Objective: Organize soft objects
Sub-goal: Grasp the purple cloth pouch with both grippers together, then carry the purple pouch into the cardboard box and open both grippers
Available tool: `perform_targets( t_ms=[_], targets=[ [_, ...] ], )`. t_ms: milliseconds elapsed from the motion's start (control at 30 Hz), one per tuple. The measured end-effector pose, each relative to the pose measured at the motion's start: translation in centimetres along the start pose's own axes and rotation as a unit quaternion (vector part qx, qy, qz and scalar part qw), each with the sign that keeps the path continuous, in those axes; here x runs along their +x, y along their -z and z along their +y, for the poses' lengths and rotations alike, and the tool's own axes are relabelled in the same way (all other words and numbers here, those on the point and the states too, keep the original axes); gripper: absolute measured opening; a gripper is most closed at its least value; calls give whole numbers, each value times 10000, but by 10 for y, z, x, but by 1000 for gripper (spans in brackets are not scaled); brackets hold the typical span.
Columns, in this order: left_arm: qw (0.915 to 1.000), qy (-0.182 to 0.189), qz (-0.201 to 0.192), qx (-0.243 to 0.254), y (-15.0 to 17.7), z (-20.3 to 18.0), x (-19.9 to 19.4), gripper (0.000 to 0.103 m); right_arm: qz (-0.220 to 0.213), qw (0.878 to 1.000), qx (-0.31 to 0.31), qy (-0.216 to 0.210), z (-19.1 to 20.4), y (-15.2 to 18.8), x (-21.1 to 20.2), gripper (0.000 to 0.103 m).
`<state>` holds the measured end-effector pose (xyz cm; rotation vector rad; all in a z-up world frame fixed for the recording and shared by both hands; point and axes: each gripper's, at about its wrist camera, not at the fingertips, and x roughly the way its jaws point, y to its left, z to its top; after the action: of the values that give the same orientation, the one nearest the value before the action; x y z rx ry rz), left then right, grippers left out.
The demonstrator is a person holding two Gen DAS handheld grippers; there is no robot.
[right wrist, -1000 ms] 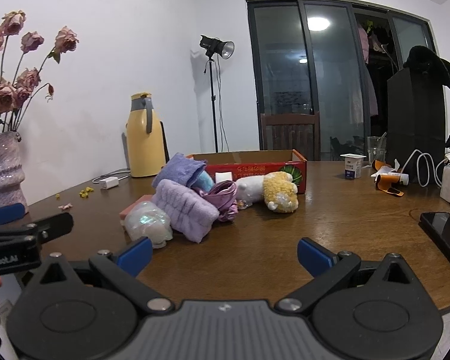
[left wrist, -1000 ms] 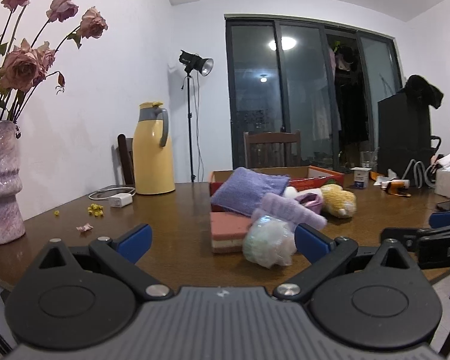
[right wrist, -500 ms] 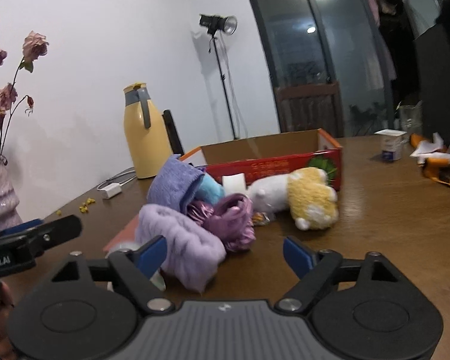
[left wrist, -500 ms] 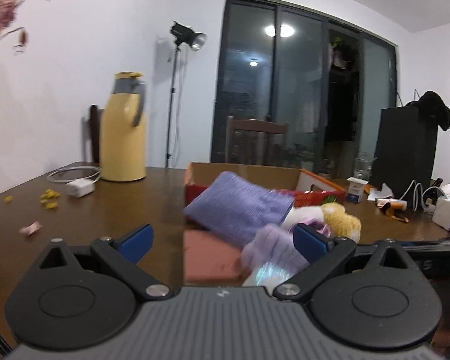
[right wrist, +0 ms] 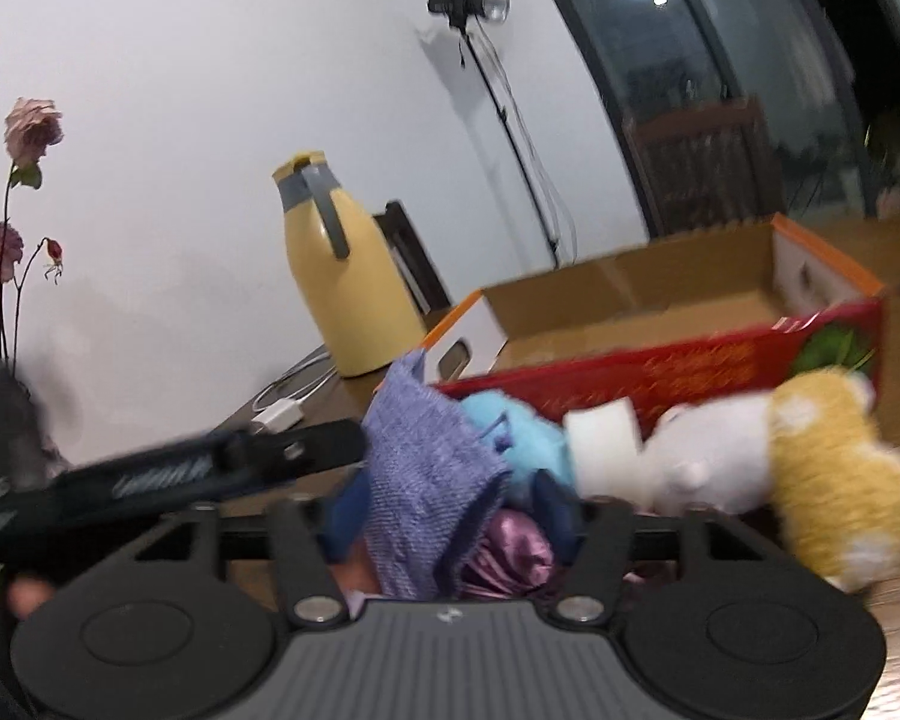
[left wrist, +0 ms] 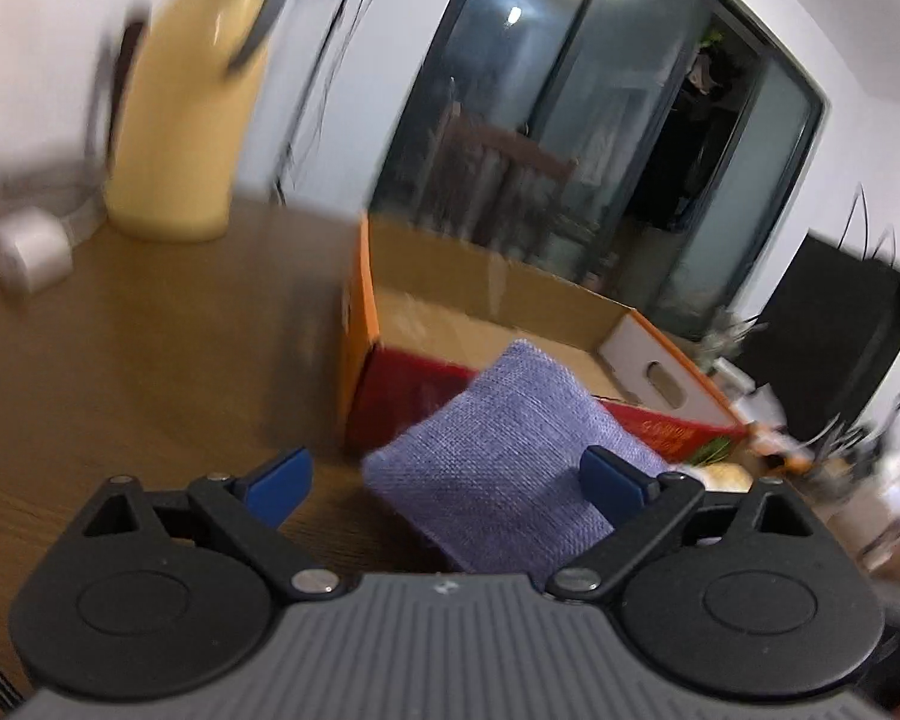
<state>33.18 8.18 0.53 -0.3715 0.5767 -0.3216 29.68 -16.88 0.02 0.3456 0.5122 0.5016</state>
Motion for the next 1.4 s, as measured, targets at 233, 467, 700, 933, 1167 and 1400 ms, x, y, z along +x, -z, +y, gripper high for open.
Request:
perform_targets(
  t_ms=[233, 467, 700, 933, 1167, 1400],
  targets=[
    [9902, 1147, 169, -777, -14, 24, 1, 36, -113, 9997, -112, -175, 6, -11, 3, 6],
    [9891, 1182, -880, 53, -7, -48, -98, 35, -717, 9940, -722, -394, 29, -33, -75, 6],
    [9912, 1106, -673, 275, 99, -109, -147, 35, 204, 9960, -727, -478, 3, 6, -156, 6],
    [9949, 770, 171, 628, 183, -124, -142, 48, 1397, 9843, -1050, 247, -21, 77, -162, 7],
    [9960, 364, -180, 799, 166, -125, -140, 72, 1153, 9721, -1920, 699, -3, 86, -149, 17],
    [9970, 490, 199, 571, 162, -119, -111, 21, 801, 9765, -1815, 841, -4, 81, -152, 28]
  ],
)
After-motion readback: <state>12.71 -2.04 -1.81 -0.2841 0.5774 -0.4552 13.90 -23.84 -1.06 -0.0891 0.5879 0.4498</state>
